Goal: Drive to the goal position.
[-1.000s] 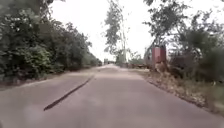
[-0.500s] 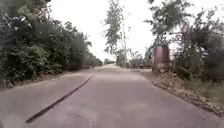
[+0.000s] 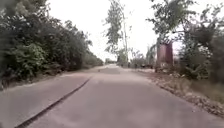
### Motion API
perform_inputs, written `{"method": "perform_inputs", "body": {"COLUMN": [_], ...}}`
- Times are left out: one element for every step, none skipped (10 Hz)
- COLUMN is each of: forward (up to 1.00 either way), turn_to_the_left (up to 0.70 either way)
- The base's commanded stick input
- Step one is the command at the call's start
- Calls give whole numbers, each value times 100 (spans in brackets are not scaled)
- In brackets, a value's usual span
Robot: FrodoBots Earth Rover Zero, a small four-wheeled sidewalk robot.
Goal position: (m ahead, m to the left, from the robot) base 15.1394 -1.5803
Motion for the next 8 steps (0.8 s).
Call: {"method": "perform_inputs", "body": {"forward": [70,70,70,70,70,70,70,70], "turn_to_the_left": [0,0,0,0,0,-12,-29,-35]}}
